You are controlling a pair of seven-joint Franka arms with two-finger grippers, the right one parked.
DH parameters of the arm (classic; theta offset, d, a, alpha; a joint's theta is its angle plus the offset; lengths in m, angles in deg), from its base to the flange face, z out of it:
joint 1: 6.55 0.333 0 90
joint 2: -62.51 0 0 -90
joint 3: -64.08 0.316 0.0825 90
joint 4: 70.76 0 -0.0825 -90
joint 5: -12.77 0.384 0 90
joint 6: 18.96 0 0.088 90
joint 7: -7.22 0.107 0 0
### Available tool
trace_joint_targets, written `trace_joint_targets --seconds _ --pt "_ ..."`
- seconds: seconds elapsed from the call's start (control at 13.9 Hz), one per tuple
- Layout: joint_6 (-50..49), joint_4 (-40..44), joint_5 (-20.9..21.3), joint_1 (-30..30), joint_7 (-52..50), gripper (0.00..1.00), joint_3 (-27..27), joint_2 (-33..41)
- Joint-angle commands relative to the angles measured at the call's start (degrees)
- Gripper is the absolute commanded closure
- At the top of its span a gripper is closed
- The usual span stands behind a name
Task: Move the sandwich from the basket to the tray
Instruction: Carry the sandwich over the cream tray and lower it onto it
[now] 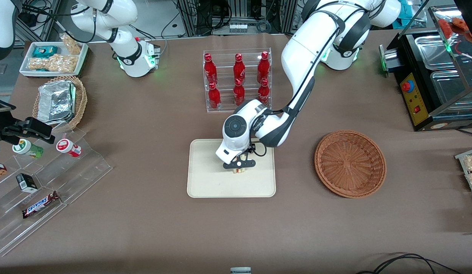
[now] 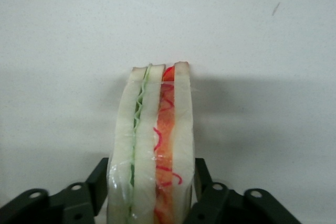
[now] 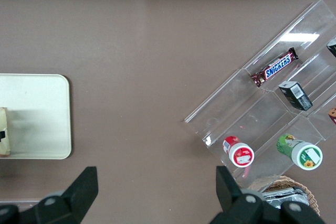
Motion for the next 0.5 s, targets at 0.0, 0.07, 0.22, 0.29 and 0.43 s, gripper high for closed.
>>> trace_joint_targets --seconds 0.0,0.07,0.22,0.29,0.43 --pt "-3.6 2.6 0.6 1.2 -1.1 0.0 0.1 0.4" --pt "-6.6 3.4 0.4 1.5 -0.9 0.0 0.1 1.8" --pt "-13.3 4.1 -0.7 4.7 0.0 0.0 -0.5 5.8" --pt "-16.3 4.1 -3.1 6.1 2.6 0.0 -1.0 8.6" --pt "-24.0 3.8 -7.8 9.9 8.9 0.0 -0.9 14.9"
